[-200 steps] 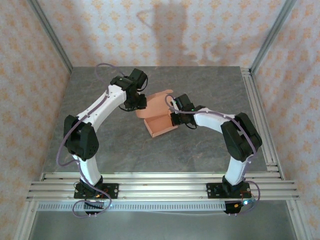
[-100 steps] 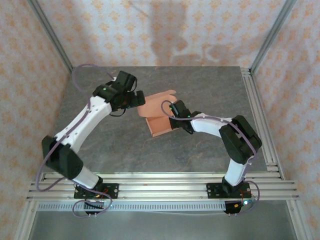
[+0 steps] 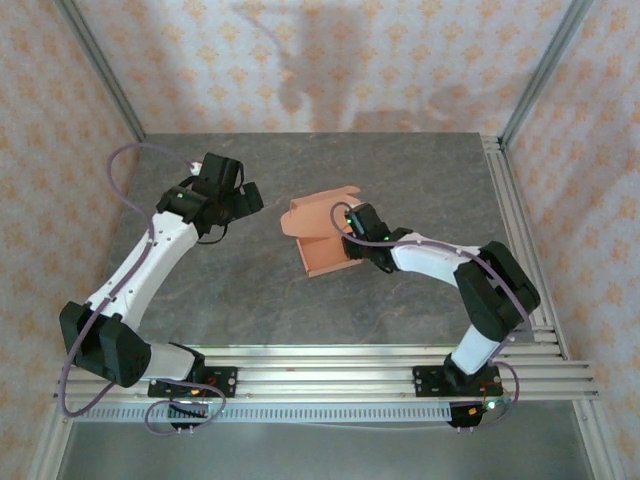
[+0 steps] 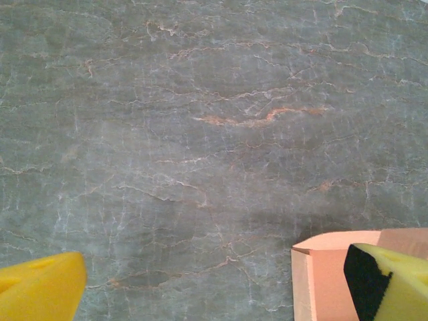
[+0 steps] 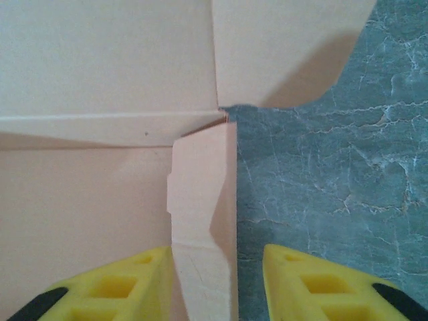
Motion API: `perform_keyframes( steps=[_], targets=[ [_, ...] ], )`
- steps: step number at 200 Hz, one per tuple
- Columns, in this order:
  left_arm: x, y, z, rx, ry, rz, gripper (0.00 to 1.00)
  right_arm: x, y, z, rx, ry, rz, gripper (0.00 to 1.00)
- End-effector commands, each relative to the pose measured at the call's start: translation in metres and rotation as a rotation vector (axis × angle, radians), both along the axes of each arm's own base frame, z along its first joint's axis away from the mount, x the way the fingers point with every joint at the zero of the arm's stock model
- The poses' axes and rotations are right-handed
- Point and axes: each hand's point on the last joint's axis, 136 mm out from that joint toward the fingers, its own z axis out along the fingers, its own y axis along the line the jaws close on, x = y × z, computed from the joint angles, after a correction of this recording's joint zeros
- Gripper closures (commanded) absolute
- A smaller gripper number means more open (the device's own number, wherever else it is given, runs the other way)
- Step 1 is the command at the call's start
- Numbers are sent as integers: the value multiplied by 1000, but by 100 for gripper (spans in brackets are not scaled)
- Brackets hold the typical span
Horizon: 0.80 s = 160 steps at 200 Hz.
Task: Fold the paper box
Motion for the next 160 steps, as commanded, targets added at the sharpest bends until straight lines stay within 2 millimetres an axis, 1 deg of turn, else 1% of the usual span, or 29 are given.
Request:
perform_keyframes(
  steps=[1,33,54,87,118,136,148,160],
  targets=[
    [-2,5,0,27,-12,-10,0,4,2,16,54,21,6,58],
    [-3,3,-8,26,6,-24,0,9,4,11,63,78,37,58],
    [-2,2,-12,25,12,-27,0,11,9,3,54,115,65,64],
    [-3,4,-18,23,25,-22,0,14,8,-15,10,142,67,72],
    [-3,5,-22,21,35,-21,0,13,2,-24,-35,155,63,74],
    [-3,6,-23,18,34,-20,0,12,-1,-27,-52,159,66,80],
    [-2,6,-24,15,35,-20,0,11,-2,-28,-58,160,67,89],
    [-2,6,-24,15,36,-19,0,11,-3,-28,-60,161,67,95]
  ],
)
